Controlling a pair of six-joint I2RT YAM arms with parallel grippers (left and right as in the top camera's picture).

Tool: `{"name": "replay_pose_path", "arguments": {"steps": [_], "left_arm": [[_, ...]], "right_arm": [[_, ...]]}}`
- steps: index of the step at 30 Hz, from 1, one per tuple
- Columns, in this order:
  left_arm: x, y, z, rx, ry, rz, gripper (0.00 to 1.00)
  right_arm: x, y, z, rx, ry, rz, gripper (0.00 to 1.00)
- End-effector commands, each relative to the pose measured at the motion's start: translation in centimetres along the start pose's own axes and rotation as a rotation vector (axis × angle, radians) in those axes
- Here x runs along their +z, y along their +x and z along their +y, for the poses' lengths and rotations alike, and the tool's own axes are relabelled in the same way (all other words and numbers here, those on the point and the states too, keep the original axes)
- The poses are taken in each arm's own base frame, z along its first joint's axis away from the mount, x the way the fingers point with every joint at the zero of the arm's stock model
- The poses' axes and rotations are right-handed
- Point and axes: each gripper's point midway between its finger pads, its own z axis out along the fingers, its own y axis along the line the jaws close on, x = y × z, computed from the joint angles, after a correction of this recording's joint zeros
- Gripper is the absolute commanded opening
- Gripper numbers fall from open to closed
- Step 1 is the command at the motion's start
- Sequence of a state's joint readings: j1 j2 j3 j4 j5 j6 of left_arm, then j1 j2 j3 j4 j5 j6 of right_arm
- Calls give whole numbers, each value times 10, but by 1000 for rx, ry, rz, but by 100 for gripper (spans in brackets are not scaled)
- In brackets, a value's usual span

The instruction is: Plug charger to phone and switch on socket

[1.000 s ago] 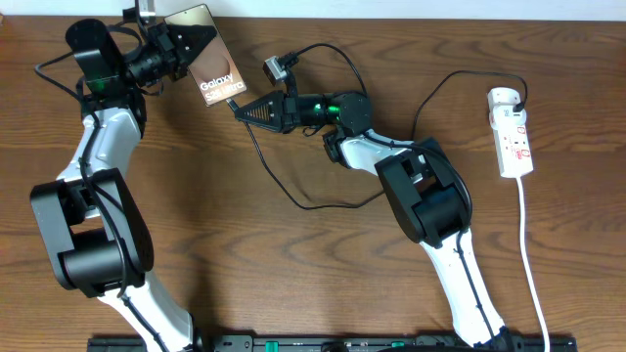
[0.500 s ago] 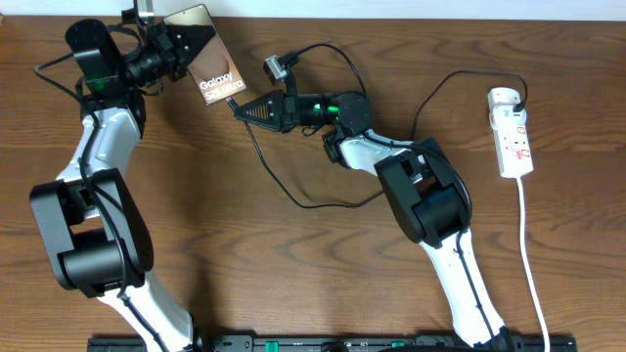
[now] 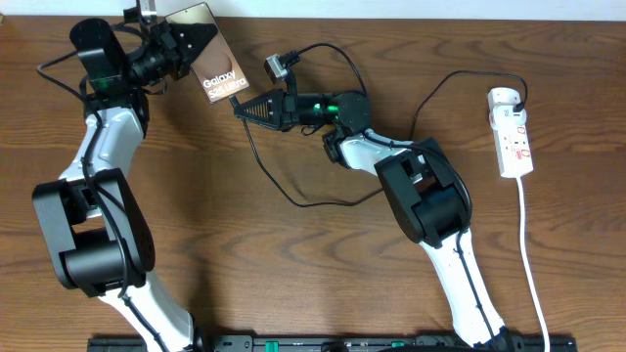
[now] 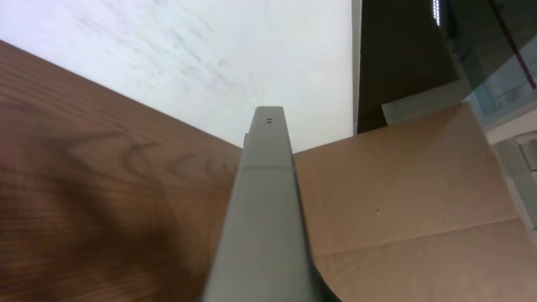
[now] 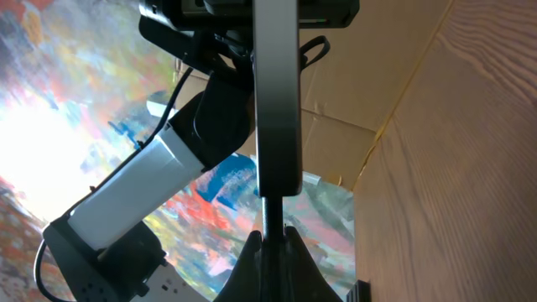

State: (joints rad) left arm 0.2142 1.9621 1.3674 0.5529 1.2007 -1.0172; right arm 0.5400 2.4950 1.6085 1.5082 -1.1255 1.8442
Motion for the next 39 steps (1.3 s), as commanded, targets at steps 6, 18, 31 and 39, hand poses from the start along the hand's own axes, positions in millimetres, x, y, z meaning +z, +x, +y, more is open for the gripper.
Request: {"name": "replay_pose_path", "arguments": {"steps": [6, 18, 31, 39], "left_arm": [[9, 22, -15, 44, 63, 109, 7], [8, 27, -17, 48, 76, 133, 7], [5, 23, -15, 47, 71, 122, 7], [1, 19, -14, 46, 66, 111, 7]], "right_arm": [[-5, -31, 24, -75, -47, -137, 1], [-11, -38, 24, -76, -44, -158, 1], [-11, -36, 23, -76, -41, -147, 21], [-11, -35, 23, -76, -40, -143, 64]]}}
